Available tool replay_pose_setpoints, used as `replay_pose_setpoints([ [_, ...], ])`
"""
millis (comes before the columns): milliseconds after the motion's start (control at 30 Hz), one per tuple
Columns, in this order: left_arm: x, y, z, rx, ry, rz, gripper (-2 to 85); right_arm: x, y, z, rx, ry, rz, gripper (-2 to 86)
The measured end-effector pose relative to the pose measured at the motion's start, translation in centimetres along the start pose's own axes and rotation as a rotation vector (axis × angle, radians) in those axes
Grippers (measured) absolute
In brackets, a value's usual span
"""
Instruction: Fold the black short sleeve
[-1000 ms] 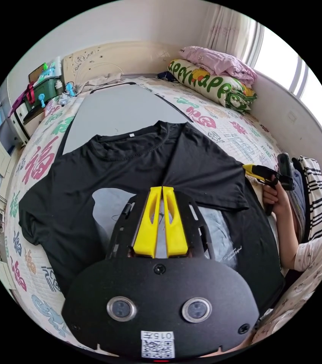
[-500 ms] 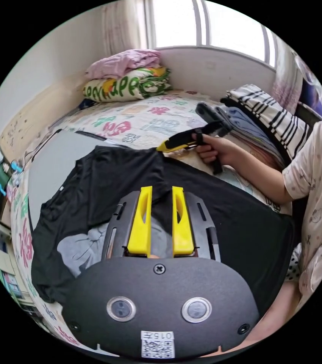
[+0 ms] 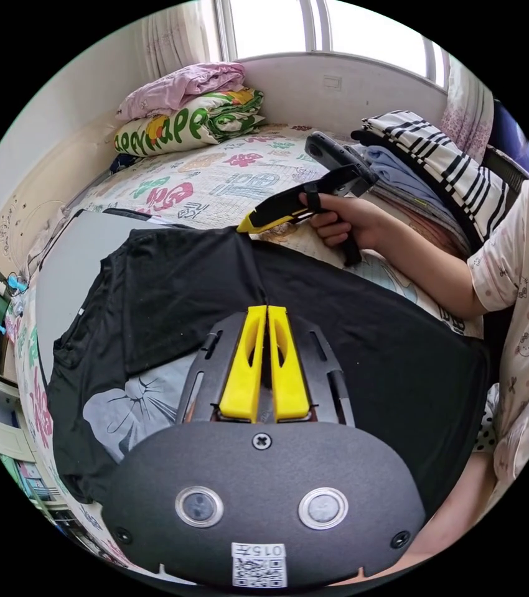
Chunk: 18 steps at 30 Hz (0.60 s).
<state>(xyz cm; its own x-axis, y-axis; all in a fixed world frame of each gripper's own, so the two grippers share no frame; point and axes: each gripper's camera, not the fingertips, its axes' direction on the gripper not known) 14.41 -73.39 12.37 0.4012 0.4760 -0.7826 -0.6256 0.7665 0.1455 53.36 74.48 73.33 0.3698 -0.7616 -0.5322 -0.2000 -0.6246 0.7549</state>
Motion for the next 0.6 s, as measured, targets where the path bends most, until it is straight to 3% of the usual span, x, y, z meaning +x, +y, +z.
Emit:
replay_pose_setpoints([
  [300, 0.6, 3.4, 1.7, 0.018, 0.037, -0.043, 2.7, -0.5, -2.1, -3.0, -0.01, 0.009, -0.009, 3.7],
  [400, -1.2, 6.3, 0.9, 0.041, 0.116, -0.124, 5.9, 1.3, -2.3, -7.5, 0.147, -0.107, 0.019, 7.4],
  [467, -3.0, 9.4, -0.8, 0.079, 0.137, -0.2, 6.9, 3.6, -1.1, -12.9, 0.379, -0.169, 0.072, 7.1],
  [600, -8.7, 21.3, -7.1, 0.199, -0.032, -0.541, 7.9, 5.5, -0.2, -16.8, 0.544, -0.155, 0.125, 6.6],
])
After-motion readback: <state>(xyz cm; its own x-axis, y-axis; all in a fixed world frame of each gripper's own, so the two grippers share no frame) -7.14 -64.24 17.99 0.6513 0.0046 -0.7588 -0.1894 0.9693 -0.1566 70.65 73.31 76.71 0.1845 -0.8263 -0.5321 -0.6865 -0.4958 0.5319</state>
